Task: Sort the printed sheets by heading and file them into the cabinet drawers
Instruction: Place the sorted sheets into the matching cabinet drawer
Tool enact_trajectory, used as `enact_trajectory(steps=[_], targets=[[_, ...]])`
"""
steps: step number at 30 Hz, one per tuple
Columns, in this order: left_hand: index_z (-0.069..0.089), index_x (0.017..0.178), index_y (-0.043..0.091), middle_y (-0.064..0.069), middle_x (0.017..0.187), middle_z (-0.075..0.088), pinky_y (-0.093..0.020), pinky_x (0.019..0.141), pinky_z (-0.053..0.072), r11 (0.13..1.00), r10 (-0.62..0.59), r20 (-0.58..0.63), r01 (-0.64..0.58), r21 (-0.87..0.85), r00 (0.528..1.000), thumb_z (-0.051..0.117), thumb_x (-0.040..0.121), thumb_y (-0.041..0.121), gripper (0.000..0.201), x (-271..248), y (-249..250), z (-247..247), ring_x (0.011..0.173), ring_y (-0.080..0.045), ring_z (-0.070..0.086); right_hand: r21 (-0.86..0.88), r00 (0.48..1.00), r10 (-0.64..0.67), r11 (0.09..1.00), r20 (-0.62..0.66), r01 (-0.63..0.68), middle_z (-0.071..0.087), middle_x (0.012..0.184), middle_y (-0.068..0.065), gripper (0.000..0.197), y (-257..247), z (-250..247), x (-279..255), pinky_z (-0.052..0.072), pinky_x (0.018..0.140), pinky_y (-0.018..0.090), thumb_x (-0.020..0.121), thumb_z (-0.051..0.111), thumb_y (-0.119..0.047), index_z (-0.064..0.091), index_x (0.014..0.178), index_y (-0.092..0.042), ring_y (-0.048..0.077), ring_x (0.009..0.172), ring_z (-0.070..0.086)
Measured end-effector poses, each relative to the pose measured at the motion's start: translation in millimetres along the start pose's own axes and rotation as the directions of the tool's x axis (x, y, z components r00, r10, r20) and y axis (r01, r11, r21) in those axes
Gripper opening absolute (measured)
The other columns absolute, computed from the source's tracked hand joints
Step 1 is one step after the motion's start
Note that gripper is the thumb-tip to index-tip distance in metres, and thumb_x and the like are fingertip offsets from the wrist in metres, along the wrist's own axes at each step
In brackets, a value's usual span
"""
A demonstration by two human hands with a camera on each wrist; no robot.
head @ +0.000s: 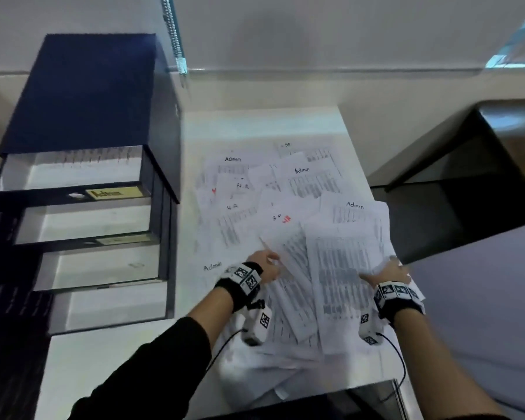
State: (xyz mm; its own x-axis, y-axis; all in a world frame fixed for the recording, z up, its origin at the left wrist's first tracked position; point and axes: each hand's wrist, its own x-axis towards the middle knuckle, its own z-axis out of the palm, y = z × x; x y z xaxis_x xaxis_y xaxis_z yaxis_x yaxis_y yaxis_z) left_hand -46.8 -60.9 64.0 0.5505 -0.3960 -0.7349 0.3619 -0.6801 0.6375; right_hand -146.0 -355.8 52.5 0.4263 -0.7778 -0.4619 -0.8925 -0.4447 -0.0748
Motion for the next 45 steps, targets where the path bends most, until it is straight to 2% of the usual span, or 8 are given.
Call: enact_trajectory(steps=[5, 12, 17, 28, 34, 39, 42, 45], targets=[[0.045, 0.141, 0.012, -0.011, 0.131, 0.058, -0.036, 0.09, 0.053, 0.998, -0.056, -0.055, 0.057, 0.024, 0.997, 0.053, 0.092, 0.02, 0.05, 26.1, 19.6, 78.2, 0.102, -0.028, 0.062, 0.032, 0.982, -0.143, 0.99, 0.125, 0.14, 0.05, 0.136, 0.02, 0.102, 29.1, 13.5, 26.5, 0.047, 0.098, 0.043, 0.06, 0.089, -0.043, 0.035, 0.139, -0.008, 0.036, 0.124, 0.051], [0.059, 0.125, 0.01, -0.007, 0.116, 0.069, -0.023, 0.077, 0.049, 0.994, -0.073, -0.346, 0.039, -0.102, 0.936, 0.07, 0.085, 0.018, 0.042, 40.2, 33.3, 90.7, 0.088, -0.018, 0.062, 0.241, 0.826, -0.527, 0.843, 0.199, 0.481, 0.067, 0.098, 0.006, 0.036, 14.8, 39.2, 9.5, 0.051, 0.076, 0.031, 0.082, 0.071, -0.044, 0.063, 0.101, -0.014, 0.025, 0.09, 0.064], [0.039, 0.143, 0.019, -0.007, 0.136, 0.055, -0.031, 0.097, 0.047, 0.993, -0.025, -0.479, -0.032, -0.11, 0.878, 0.07, 0.087, 0.015, 0.063, 18.9, 8.8, 51.5, 0.115, -0.023, 0.058, 0.441, 0.953, -0.3, 0.85, -0.043, 0.288, 0.052, 0.112, 0.013, 0.017, 5.3, 22.3, 40.6, 0.048, 0.088, 0.031, 0.082, 0.072, -0.029, 0.072, 0.093, -0.016, 0.028, 0.093, 0.058], [0.052, 0.138, 0.005, -0.008, 0.145, 0.048, -0.044, 0.116, 0.032, 0.979, -0.174, -0.291, 0.133, -0.156, 0.941, 0.071, 0.069, 0.054, 0.087, 1.5, -24.0, 22.2, 0.136, -0.027, 0.043, 0.711, 0.85, -0.488, 0.669, 0.199, 0.218, 0.064, 0.104, -0.004, 0.028, -71.6, 47.1, 4.7, 0.04, 0.086, 0.025, 0.096, 0.056, -0.034, 0.07, 0.111, -0.015, 0.013, 0.099, 0.056], [0.045, 0.06, 0.016, -0.001, 0.069, 0.044, -0.029, 0.064, 0.03, 0.969, -0.233, -0.259, 0.203, -0.137, 0.937, 0.061, 0.053, 0.035, 0.025, -10.9, -45.7, 11.3, 0.063, -0.015, 0.039, 0.814, 0.903, -0.4, 0.57, 0.158, 0.111, 0.065, 0.107, 0.001, 0.031, -87.6, 43.1, 1.5, 0.045, 0.08, 0.029, 0.09, 0.065, -0.035, 0.055, 0.111, -0.014, 0.02, 0.096, 0.062], [0.043, 0.039, 0.02, 0.005, 0.044, 0.035, -0.023, 0.052, 0.025, 0.965, -0.245, -0.191, 0.22, -0.144, 0.95, 0.053, 0.05, 0.024, 0.016, -18.3, -56.3, 6.0, 0.047, -0.013, 0.03, 0.717, 0.756, -0.434, 0.693, 0.49, -0.067, 0.046, 0.144, 0.008, 0.065, -109.4, 51.2, -5.4, 0.03, 0.111, 0.037, 0.095, 0.038, -0.06, 0.04, 0.144, -0.017, 0.024, 0.129, 0.045], [0.037, 0.037, 0.022, 0.003, 0.045, 0.032, -0.024, 0.051, 0.02, 0.948, -0.293, -0.222, 0.251, -0.198, 0.93, 0.052, 0.049, 0.019, 0.02, -26.2, -62.7, -0.9, 0.048, -0.013, 0.026, 0.633, 0.647, -0.377, 0.743, 0.663, -0.216, 0.049, 0.144, 0.009, 0.09, -109.0, 83.9, 10.6, 0.037, 0.109, 0.052, 0.061, 0.062, -0.074, 0.052, 0.135, -0.023, 0.028, 0.126, 0.051], [0.037, 0.044, 0.021, 0.0, 0.051, 0.032, -0.029, 0.057, 0.023, 0.932, -0.327, -0.259, 0.265, -0.246, 0.909, 0.057, 0.052, 0.023, 0.021, -29.2, -86.4, -7.6, 0.054, -0.014, 0.027, 0.616, 0.703, -0.418, 0.787, 0.576, -0.036, 0.067, 0.116, 0.015, 0.02, -108.1, 66.8, 2.3, 0.057, 0.084, 0.034, 0.081, 0.069, -0.039, 0.066, 0.088, -0.02, 0.018, 0.085, 0.063]])
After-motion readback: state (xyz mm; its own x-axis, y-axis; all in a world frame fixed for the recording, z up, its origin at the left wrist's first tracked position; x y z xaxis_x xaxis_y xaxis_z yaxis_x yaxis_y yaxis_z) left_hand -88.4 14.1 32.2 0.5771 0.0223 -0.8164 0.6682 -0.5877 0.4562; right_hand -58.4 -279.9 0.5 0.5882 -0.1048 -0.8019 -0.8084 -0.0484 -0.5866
